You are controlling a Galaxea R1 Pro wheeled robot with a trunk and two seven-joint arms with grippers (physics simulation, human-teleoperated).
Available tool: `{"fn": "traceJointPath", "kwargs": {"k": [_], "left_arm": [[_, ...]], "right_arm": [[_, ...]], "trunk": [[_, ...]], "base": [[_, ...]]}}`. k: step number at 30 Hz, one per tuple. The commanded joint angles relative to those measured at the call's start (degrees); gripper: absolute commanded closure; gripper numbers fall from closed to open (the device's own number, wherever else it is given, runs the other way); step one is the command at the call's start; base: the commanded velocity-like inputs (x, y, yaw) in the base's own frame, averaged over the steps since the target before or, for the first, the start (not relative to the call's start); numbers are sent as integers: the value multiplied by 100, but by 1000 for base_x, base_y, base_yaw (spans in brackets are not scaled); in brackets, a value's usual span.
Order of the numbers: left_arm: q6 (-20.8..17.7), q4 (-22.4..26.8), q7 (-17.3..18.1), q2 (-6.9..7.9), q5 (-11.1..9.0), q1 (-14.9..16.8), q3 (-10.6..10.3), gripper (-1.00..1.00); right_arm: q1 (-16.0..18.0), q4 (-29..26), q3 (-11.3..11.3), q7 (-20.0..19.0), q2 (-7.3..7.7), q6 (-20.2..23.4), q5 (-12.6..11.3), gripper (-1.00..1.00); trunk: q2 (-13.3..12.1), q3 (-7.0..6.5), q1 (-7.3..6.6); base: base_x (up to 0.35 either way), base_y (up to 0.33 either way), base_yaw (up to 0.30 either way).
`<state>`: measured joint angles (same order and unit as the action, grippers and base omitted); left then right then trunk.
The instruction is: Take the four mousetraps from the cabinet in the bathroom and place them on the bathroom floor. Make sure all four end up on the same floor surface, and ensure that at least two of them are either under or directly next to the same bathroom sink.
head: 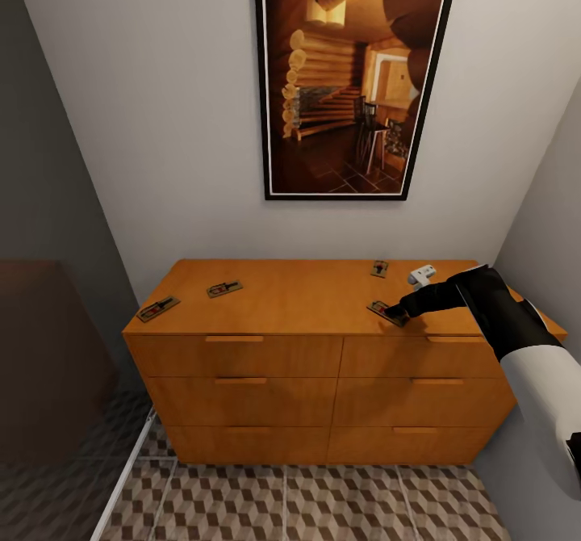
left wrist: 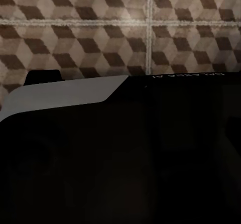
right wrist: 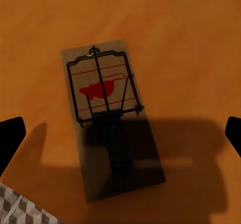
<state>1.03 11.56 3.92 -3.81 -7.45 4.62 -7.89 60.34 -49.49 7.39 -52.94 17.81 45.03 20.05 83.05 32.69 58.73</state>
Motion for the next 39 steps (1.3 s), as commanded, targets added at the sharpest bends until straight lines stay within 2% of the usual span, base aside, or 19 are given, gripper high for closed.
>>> {"fn": "traceJointPath", "kwargs": {"k": [1, 21, 32, 39], "left_arm": [[11, -3, 4, 3, -59, 4, -46, -100], [11, -4, 4, 3, -61, 4, -46, -100], [11, -5, 4, 3, -61, 4, -46, -100], [11, -5, 4, 3, -62, 4, -46, -100]], "right_arm": [[4, -8, 8, -49, 3, 5, 60, -100], [4, 1, 11, -49, 3, 5, 60, -100], [4, 6, 9, -49, 7, 5, 60, -100], [4, 151, 11, -37, 82, 1, 68, -100]], "trunk": [[3, 6, 0], [3, 11, 0], [3, 71, 0], [3, 106, 0]], "base": [[0, 0, 0], [0, 0, 0], [0, 0, 0], [0, 0, 0]]}}
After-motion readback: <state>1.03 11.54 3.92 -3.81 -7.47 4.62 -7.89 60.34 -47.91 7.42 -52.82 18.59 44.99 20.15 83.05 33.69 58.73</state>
